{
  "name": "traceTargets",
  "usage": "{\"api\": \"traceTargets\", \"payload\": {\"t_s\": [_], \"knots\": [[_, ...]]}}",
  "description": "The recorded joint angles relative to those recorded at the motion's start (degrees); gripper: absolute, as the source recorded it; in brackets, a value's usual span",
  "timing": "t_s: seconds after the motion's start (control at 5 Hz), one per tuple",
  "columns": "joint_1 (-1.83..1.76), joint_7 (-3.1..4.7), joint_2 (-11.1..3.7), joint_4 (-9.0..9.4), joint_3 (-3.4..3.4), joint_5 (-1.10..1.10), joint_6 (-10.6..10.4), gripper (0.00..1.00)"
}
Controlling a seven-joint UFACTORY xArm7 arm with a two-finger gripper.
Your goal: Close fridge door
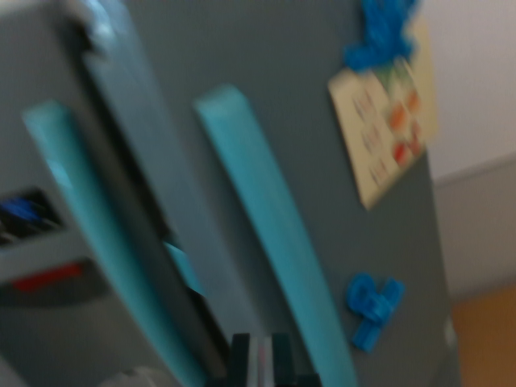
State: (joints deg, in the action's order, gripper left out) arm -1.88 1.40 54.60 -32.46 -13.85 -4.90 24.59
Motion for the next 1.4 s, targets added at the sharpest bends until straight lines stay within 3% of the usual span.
{"api": "traceTargets", "payload": {"t_s": [0.2,0.4,0.6,0.8,1.0,1.2,1.4], "knots": [[0.0,0.0,-3.35,-0.41,-1.13,0.0,0.0,1.0],[0.0,0.0,-3.35,-0.41,-1.13,0.0,0.0,1.0],[0.0,0.0,-6.83,-2.07,-1.36,0.0,-0.03,1.0],[0.0,0.0,-6.83,-2.07,-1.36,0.0,-0.03,1.0],[0.0,0.0,-11.25,-5.2,-1.47,0.0,-0.04,1.0],[0.0,0.0,-11.25,-5.2,-1.47,0.0,-0.04,1.0],[0.0,0.0,-15.62,-8.37,-1.48,0.0,-0.05,1.0]]}}
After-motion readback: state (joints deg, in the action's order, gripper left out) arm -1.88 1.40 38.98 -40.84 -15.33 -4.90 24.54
